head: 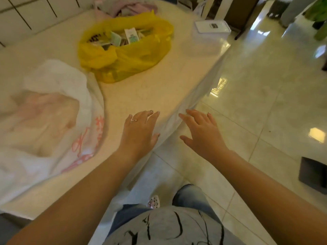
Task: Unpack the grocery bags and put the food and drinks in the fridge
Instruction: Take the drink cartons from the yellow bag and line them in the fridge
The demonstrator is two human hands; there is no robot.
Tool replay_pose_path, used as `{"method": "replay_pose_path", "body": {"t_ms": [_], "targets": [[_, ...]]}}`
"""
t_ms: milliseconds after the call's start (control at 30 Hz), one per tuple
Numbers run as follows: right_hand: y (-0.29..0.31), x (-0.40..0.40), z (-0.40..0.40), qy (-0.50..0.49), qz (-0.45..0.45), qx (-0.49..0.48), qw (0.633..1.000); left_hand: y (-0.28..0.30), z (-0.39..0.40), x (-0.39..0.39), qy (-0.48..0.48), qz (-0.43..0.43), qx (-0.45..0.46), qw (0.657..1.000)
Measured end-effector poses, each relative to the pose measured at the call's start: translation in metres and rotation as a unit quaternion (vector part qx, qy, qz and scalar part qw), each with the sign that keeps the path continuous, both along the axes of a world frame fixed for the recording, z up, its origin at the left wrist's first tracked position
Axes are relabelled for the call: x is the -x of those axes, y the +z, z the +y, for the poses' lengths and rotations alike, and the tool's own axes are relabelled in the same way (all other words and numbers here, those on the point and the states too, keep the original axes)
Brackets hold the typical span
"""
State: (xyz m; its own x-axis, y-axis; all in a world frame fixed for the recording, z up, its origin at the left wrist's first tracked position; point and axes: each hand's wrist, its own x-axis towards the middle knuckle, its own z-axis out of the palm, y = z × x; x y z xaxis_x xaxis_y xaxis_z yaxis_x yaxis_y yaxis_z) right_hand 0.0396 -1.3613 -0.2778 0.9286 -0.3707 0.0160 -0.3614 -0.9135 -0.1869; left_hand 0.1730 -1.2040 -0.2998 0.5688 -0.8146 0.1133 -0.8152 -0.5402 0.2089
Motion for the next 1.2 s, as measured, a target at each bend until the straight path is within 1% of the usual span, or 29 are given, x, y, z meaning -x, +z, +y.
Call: {"method": "replay_pose_path", "body": {"t_ms": [133, 233, 367, 533, 733, 833, 900, 967, 1067, 1133, 1200], "targets": [[0.001, -0.061, -0.058, 0.044, -0.017, -0.002, 0.999, 0.000, -0.047, -0.047, 0.046, -0.007, -0.013, 0.999], [0.000, -0.115, -0.109, 0.090, -0.025, 0.000, 0.996, -0.003, -0.091, -0.084, 0.099, -0.003, -0.018, 0.995], [0.006, -0.183, -0.171, 0.154, 0.000, -0.007, 0.988, 0.007, -0.146, -0.127, 0.176, 0.006, -0.019, 0.984], [0.013, -0.261, -0.224, 0.232, -0.033, -0.002, 0.972, 0.018, -0.182, -0.173, 0.263, 0.001, 0.001, 0.965], [0.010, -0.344, -0.243, 0.311, -0.050, -0.012, 0.949, 0.019, -0.192, -0.216, 0.352, -0.005, 0.026, 0.936], [0.007, -0.376, -0.245, 0.334, -0.042, -0.006, 0.942, 0.014, -0.196, -0.240, 0.363, -0.002, 0.038, 0.931], [0.003, -0.396, -0.248, 0.347, -0.037, 0.000, 0.937, 0.010, -0.201, -0.255, 0.367, 0.003, 0.031, 0.930], [-0.001, -0.411, -0.252, 0.355, -0.017, 0.006, 0.935, 0.006, -0.205, -0.265, 0.372, 0.014, 0.002, 0.928], [-0.009, -0.427, -0.255, 0.358, 0.039, 0.018, 0.933, -0.002, -0.207, -0.273, 0.376, 0.029, -0.055, 0.924], [-0.015, -0.433, -0.256, 0.363, 0.075, 0.022, 0.929, -0.005, -0.207, -0.273, 0.377, 0.026, -0.055, 0.924], [-0.018, -0.437, -0.257, 0.377, 0.094, 0.005, 0.921, -0.009, -0.207, -0.271, 0.382, 0.013, -0.036, 0.923]]}}
